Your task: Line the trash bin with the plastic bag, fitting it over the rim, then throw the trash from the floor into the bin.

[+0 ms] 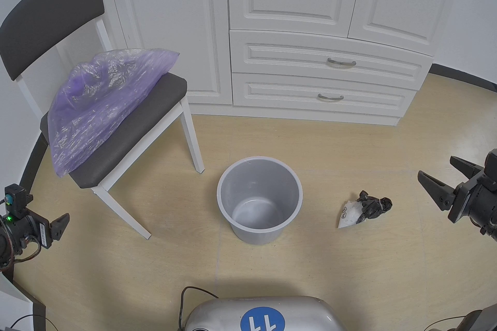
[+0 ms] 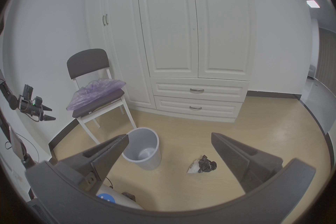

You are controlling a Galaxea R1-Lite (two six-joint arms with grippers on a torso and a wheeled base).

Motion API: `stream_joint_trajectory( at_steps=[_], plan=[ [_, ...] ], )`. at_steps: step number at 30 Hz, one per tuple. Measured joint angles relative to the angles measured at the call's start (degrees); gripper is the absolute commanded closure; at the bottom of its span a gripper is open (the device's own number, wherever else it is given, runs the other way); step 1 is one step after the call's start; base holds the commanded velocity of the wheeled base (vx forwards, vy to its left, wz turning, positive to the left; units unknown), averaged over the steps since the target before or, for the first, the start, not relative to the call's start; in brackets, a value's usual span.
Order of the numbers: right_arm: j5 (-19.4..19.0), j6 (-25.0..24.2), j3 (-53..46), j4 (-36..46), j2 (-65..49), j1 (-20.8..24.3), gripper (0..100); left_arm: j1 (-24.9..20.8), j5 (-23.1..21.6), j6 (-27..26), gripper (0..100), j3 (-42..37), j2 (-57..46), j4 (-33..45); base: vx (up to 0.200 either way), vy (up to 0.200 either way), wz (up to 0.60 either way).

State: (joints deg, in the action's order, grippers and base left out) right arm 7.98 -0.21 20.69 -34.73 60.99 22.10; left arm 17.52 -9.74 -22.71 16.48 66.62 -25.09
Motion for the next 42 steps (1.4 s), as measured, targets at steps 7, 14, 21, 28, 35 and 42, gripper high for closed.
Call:
stream_joint_trajectory(
  at_steps=[7, 14, 21, 28, 35, 42],
  plan=[
    [0.13, 0.21, -0.35, -3.06, 2.6, -0.15, 0, 2.44, -3.45, 0.41, 0, 3.74, 1.57, -0.28, 0.0, 0.0, 0.0],
    [0.17, 0.34, -0.32, -4.84, 5.18, -0.13, 0, 2.85, -6.02, 0.66, 0, 10.28, 6.12, -0.2, 0.0, 0.0, 0.0],
    [0.22, 1.13, 0.09, -5.17, 6.81, 1.51, 0, 2.9, -5.88, 0.4, 0, 10.23, 9.12, -0.15, 0.0, 0.0, 0.0],
    [1.26, 1.1, -0.22, -9.65, 9.09, 2.67, 0, 4.36, -5.64, 0.62, 0, 9.58, 12.9, -5.21, 0.0, 0.0, 0.0],
    [3.21, 0.74, -0.74, -14.13, 12.96, 2.69, 0, 5.57, -5.39, 0.66, 0, 9.7, 18.25, -11.62, 0.0, 0.0, 0.0],
    [3.67, 0.16, -1.29, -17.24, 16.16, 2.76, 0, 5.88, -2.41, 1.34, 0, 10.14, 23.67, -18.51, 0.0, 0.0, 0.0]
  ],
)
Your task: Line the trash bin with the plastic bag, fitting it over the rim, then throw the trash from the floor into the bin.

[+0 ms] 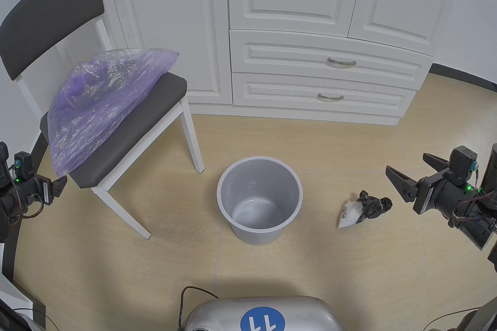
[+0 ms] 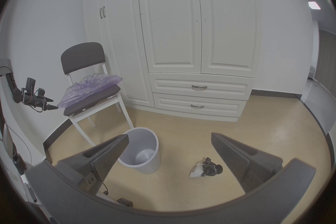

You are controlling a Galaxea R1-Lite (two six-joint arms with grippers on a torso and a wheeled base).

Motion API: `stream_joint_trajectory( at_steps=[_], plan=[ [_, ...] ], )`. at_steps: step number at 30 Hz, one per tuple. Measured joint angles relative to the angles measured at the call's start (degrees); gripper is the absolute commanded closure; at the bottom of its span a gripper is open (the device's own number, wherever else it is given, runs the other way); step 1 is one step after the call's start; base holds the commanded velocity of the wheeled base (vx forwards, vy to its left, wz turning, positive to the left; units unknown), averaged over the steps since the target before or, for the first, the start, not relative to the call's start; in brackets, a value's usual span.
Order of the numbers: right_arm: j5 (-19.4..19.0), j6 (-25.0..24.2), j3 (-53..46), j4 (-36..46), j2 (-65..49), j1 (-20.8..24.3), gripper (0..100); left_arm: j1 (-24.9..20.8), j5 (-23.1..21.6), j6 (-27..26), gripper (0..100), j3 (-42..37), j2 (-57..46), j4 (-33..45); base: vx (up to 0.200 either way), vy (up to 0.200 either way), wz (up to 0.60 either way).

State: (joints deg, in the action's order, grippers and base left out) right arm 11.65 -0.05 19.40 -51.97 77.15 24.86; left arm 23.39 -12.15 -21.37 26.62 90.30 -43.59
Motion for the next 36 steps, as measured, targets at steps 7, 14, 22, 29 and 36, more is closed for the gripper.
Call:
stream_joint_trajectory(
  at_steps=[7, 14, 22, 29, 36],
  plan=[
    [-0.02, 0.05, -0.9, -1.84, 1.38, 0.0, 0, 0.17, 0.59, 4.57, 0, 1.21, 3.97, -5.89, 0.0, 0.0, 0.0],
    [-0.05, 0.05, -1.1, -2.0, 2.0, 0.0, 0, 0.33, 0.63, 4.95, 0, 1.77, 5.46, -5.97, 0.0, 0.0, 0.0],
    [-0.05, 0.05, -1.05, -2.06, 2.0, -0.09, 0, 0.91, 3.24, 4.9, 0, 2.84, 7.3, -7.34, 0.0, 0.0, 0.0],
    [-0.06, 0.05, -1.07, -3.4, 2.15, -0.39, 0, 2.68, 4.25, 5.5, 0, 4.07, 11.74, -17.63, 0.0, 0.0, 0.0],
    [-0.11, 0.05, -1.38, -5.21, 2.41, -0.61, 0, 3.01, 4.55, 8.31, 0, 4.74, 16.09, -30.11, 0.0, 0.0, 0.0]
  ],
)
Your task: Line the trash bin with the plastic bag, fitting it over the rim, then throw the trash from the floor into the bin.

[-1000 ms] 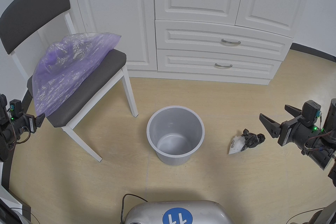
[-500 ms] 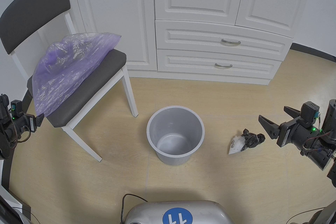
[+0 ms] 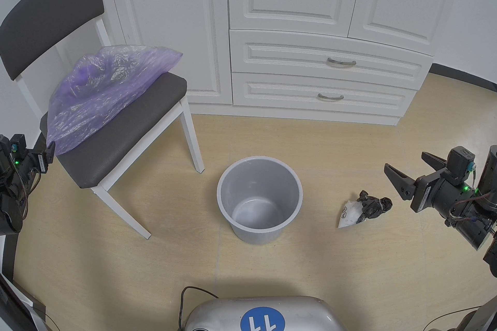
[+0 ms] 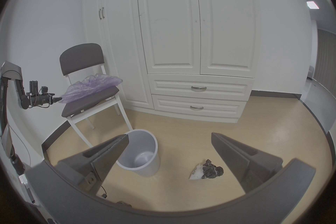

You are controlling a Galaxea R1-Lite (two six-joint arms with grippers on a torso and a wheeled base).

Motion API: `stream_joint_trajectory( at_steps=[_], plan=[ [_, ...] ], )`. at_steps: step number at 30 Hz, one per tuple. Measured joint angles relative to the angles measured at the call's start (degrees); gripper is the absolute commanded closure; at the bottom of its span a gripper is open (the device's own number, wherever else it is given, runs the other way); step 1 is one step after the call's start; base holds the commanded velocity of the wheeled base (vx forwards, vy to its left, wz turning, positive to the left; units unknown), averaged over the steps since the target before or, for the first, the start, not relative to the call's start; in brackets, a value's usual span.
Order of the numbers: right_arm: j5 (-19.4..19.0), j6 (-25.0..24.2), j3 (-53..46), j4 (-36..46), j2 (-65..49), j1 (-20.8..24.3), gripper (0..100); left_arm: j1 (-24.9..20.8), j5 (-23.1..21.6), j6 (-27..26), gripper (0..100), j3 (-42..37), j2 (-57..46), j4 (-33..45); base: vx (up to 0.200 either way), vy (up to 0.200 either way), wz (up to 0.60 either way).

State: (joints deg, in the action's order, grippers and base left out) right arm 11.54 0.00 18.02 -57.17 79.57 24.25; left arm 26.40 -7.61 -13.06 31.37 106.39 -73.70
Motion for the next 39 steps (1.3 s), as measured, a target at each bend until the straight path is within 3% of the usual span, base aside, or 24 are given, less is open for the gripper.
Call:
stream_joint_trajectory(
  at_steps=[12, 17, 39],
  plan=[
    [-0.05, 0.0, -0.2, -2.06, 0.78, -0.05, 0, 0.22, 0.22, 5.14, 0, 5.49, 6.6, -13.36, 0.0, 0.0, 0.0],
    [-0.05, 0.0, -0.16, -2.73, 1.6, -0.02, 0, 0.27, 0.24, 7.25, 0, 7.79, 9.07, -13.91, 0.0, 0.0, 0.0],
    [-0.05, 0.0, -0.2, -2.77, 3.15, -0.22, 0, 0.29, 0.26, 7.29, 0, 9.29, 10.9, -13.93, 0.0, 0.0, 0.0]
  ],
)
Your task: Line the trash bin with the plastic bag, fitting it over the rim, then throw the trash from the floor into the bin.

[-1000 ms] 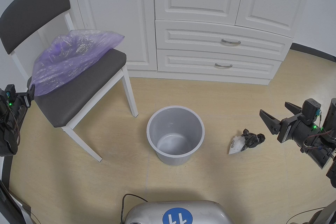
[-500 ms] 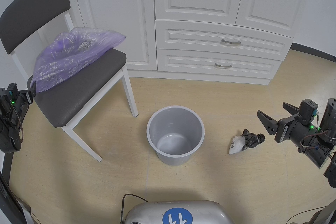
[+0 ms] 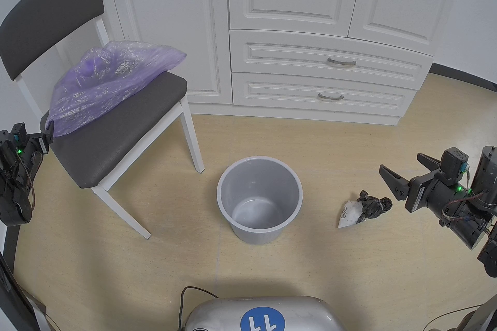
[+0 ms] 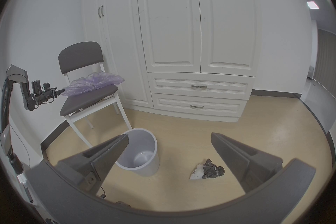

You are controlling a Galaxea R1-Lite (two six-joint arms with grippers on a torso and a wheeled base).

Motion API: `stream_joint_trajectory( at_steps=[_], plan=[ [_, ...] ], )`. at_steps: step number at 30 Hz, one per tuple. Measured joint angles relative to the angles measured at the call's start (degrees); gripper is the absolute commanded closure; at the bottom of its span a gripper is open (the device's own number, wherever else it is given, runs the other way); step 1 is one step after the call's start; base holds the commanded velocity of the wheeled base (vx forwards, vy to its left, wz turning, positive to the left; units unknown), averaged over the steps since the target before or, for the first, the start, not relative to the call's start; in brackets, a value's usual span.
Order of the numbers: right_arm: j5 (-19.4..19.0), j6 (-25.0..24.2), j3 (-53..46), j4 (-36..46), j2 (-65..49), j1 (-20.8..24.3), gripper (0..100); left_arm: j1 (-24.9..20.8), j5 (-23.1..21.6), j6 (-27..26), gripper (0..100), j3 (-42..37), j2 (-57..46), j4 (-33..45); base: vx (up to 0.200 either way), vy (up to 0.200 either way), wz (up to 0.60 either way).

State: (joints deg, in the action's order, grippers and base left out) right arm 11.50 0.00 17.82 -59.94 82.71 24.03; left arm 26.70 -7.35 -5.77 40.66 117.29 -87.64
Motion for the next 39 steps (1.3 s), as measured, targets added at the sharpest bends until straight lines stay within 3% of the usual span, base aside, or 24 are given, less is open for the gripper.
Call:
stream_joint_trajectory(
  at_steps=[8, 9, 30, 39],
  plan=[
    [0.02, 0.05, 0.0, 0.02, 0.06, -0.05, 0, 0.0, -0.01, 0.11, 0, -0.28, -0.28, 0.02, 0.0, 0.0, 0.0],
    [0.0, 0.07, 0.01, 0.0, 0.06, -0.05, 0, 0.0, -0.06, 0.02, 100, -0.33, -0.3, 0.0, 0.0, 0.0, 0.0],
    [0.05, 0.29, -0.13, -0.09, 0.06, -0.05, 0, 0.09, 0.46, -0.35, 100, -0.06, -0.89, -0.04, 0.0, 0.0, 0.0],
    [0.1, 1.34, -0.94, -4.82, 0.33, 0.63, 0, -2.01, -0.5, 2.57, 100, -5.07, -10.78, -0.09, 0.0, 0.0, 0.0]
  ],
)
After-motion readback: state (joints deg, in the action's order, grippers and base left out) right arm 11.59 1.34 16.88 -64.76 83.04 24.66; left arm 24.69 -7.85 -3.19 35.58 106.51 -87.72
